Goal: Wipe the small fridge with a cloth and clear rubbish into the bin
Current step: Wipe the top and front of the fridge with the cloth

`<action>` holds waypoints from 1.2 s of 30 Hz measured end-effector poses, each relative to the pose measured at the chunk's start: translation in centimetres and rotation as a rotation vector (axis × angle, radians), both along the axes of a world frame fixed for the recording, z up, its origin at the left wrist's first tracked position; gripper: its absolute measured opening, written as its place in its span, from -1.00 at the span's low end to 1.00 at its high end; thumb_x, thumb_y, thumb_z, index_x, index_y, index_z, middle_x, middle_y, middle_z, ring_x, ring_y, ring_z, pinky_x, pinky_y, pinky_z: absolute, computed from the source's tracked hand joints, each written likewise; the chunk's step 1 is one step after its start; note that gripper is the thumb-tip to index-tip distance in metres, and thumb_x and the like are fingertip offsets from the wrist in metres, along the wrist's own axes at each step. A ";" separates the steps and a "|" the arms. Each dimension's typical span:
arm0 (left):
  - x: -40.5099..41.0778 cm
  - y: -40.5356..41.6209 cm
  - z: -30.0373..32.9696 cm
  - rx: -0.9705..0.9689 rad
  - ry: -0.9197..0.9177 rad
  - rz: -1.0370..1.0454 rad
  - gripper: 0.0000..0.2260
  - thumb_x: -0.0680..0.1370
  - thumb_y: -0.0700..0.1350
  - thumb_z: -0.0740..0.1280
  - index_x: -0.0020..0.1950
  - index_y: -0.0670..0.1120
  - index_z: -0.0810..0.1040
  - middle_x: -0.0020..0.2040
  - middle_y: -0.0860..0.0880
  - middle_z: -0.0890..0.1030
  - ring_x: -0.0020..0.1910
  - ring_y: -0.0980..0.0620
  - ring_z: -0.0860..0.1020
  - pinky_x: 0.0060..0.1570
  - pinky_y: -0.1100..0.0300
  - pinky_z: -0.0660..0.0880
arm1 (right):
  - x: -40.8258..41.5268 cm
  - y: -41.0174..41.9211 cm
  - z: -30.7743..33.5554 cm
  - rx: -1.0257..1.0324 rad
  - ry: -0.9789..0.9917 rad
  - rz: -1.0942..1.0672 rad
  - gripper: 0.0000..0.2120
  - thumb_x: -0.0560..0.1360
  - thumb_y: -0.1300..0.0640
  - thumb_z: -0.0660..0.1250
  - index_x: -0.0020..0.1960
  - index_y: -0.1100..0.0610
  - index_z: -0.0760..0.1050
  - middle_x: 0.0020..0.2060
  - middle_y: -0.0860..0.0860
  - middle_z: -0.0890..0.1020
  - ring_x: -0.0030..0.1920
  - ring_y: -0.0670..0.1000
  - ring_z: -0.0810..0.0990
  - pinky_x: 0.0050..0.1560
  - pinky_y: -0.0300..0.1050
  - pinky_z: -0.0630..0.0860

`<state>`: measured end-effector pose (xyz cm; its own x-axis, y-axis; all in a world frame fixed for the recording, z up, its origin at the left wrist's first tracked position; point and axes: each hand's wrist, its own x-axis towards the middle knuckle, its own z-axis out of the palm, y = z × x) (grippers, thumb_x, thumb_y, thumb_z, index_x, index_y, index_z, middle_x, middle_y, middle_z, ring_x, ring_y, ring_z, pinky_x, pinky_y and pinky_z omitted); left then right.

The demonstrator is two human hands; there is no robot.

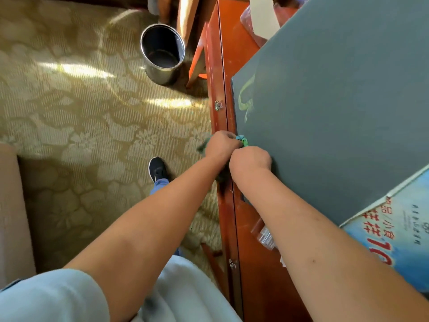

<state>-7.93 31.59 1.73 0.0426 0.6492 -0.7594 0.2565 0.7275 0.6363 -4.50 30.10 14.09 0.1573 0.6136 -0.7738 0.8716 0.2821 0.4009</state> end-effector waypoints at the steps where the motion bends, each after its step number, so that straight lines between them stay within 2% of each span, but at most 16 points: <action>1: -0.1 0.3 0.6 0.013 -0.007 -0.003 -0.91 0.49 -0.16 0.44 -0.22 -0.03 0.63 -0.20 -0.01 0.65 -0.09 -0.03 0.62 -0.07 0.10 0.56 | -0.1 0.6 0.6 0.000 -0.005 -0.009 -0.69 0.64 0.23 0.19 0.35 0.13 0.53 0.31 0.09 0.57 0.31 0.11 0.54 0.13 -0.03 0.51; 3: -0.7 1.5 2.4 0.032 -0.021 0.008 -0.96 0.51 -0.17 0.42 -0.12 -0.10 0.67 -0.13 -0.07 0.67 -0.07 -0.05 0.62 -0.04 0.09 0.54 | -0.5 2.2 2.4 0.012 -0.008 -0.033 -0.67 0.63 0.22 0.22 0.37 0.12 0.52 0.35 0.08 0.55 0.35 0.11 0.51 0.19 -0.02 0.49; 5: -1.5 3.6 4.5 0.070 -0.018 0.021 -0.89 0.51 -0.16 0.42 -0.04 -0.17 0.69 -0.11 -0.09 0.67 -0.08 -0.06 0.61 -0.04 0.09 0.54 | -1.2 4.0 4.3 0.053 -0.006 -0.025 -0.67 0.63 0.22 0.24 0.37 0.12 0.51 0.35 0.08 0.54 0.35 0.12 0.52 0.19 -0.03 0.49; 8: -2.8 7.2 7.3 0.152 0.012 0.008 -0.89 0.47 -0.15 0.42 -0.12 -0.19 0.68 -0.17 -0.12 0.68 -0.11 -0.13 0.63 -0.22 0.12 0.44 | -2.1 6.5 6.3 0.145 -0.008 0.020 -0.68 0.63 0.25 0.23 0.35 0.12 0.53 0.32 0.10 0.56 0.32 0.14 0.53 0.15 -0.01 0.50; 10: -3.2 8.3 8.2 0.173 0.051 -0.023 -0.91 0.48 -0.12 0.42 -0.11 -0.13 0.67 -0.14 -0.10 0.68 -0.11 -0.11 0.61 -0.22 0.14 0.39 | -2.4 7.6 6.7 0.163 -0.012 0.007 -0.68 0.63 0.25 0.23 0.36 0.12 0.52 0.34 0.09 0.55 0.34 0.14 0.51 0.17 0.00 0.49; 13: -3.1 8.5 7.3 0.151 0.095 -0.068 -0.91 0.49 -0.09 0.41 -0.07 -0.07 0.67 -0.09 -0.09 0.69 -0.10 -0.07 0.57 -0.19 0.13 0.40 | -2.3 8.1 5.2 0.150 0.000 -0.077 -0.65 0.64 0.22 0.20 0.40 0.12 0.49 0.39 0.09 0.51 0.40 0.12 0.47 0.24 0.00 0.47; 17: -2.0 6.3 3.4 0.063 0.110 -0.152 -0.90 0.42 -0.13 0.40 -0.14 -0.13 0.67 -0.17 -0.11 0.69 -0.09 -0.13 0.65 -0.25 0.13 0.46 | -1.8 5.4 2.1 0.072 0.003 -0.122 -0.65 0.64 0.25 0.15 0.39 0.14 0.51 0.37 0.10 0.53 0.37 0.13 0.50 0.22 -0.01 0.48; 20: -1.4 4.2 1.6 0.008 0.061 -0.172 -0.85 0.49 -0.13 0.41 0.00 -0.12 0.71 -0.03 -0.10 0.71 -0.01 -0.09 0.64 -0.10 0.11 0.51 | -1.8 4.7 1.8 -0.019 -0.027 -0.162 -0.65 0.64 0.24 0.22 0.40 0.14 0.50 0.39 0.09 0.52 0.39 0.12 0.48 0.24 -0.01 0.48; 22: -1.4 3.7 1.5 0.009 0.019 -0.146 -0.83 0.50 -0.13 0.42 0.03 -0.16 0.71 -0.01 -0.12 0.70 -0.06 -0.08 0.60 -0.09 0.12 0.52 | -1.9 5.3 2.4 -0.057 -0.048 -0.161 -0.64 0.62 0.22 0.26 0.41 0.13 0.48 0.40 0.09 0.50 0.40 0.13 0.47 0.25 -0.01 0.48; 24: -1.7 4.2 2.0 0.039 0.003 -0.137 -0.84 0.48 -0.15 0.39 -0.07 -0.23 0.70 -0.09 -0.19 0.70 -0.22 -0.06 0.51 -0.20 0.12 0.45 | -2.4 6.3 3.4 -0.068 -0.051 -0.151 -0.61 0.61 0.22 0.27 0.43 0.14 0.46 0.41 0.09 0.49 0.41 0.13 0.46 0.26 0.00 0.48; 26: -2.4 5.7 3.5 0.083 0.017 -0.127 -0.83 0.47 -0.17 0.37 -0.14 -0.28 0.67 -0.19 -0.22 0.66 -0.28 -0.06 0.43 -0.27 0.10 0.37 | -3.0 7.5 4.5 -0.037 -0.045 -0.127 -0.62 0.60 0.22 0.27 0.42 0.13 0.47 0.40 0.09 0.50 0.40 0.13 0.47 0.24 0.00 0.49; 29: -3.6 9.1 5.9 0.158 0.031 -0.104 -0.87 0.50 -0.15 0.40 -0.22 -0.16 0.63 -0.25 -0.13 0.61 -0.28 -0.07 0.46 -0.25 0.13 0.35 | -3.8 9.2 6.0 0.060 -0.035 -0.074 -0.66 0.61 0.24 0.26 0.37 0.14 0.51 0.34 0.11 0.54 0.35 0.14 0.51 0.16 -0.01 0.51; 31: -4.1 10.8 6.5 0.200 0.046 -0.093 -0.92 0.51 -0.10 0.42 -0.15 -0.09 0.66 -0.20 -0.06 0.62 -0.20 -0.06 0.54 -0.23 0.15 0.36 | -4.1 10.1 6.2 0.105 -0.034 -0.042 -0.68 0.61 0.23 0.26 0.36 0.14 0.52 0.33 0.11 0.54 0.34 0.15 0.51 0.16 0.00 0.51; 33: -4.1 11.3 6.1 0.193 0.053 -0.078 -0.95 0.52 -0.07 0.42 -0.09 -0.02 0.65 -0.16 -0.02 0.63 -0.12 -0.03 0.57 -0.18 0.17 0.37 | -4.2 10.5 5.6 0.116 -0.033 -0.037 -0.67 0.62 0.23 0.26 0.37 0.14 0.51 0.34 0.11 0.54 0.35 0.15 0.50 0.17 0.00 0.51; 36: -3.4 10.2 4.1 0.147 0.075 -0.074 -0.96 0.48 -0.07 0.41 -0.16 0.05 0.61 -0.17 0.01 0.62 -0.09 -0.04 0.59 -0.20 0.18 0.37 | -3.6 9.6 3.4 0.098 -0.019 -0.063 -0.65 0.63 0.24 0.20 0.39 0.13 0.50 0.36 0.10 0.52 0.37 0.13 0.49 0.21 -0.01 0.48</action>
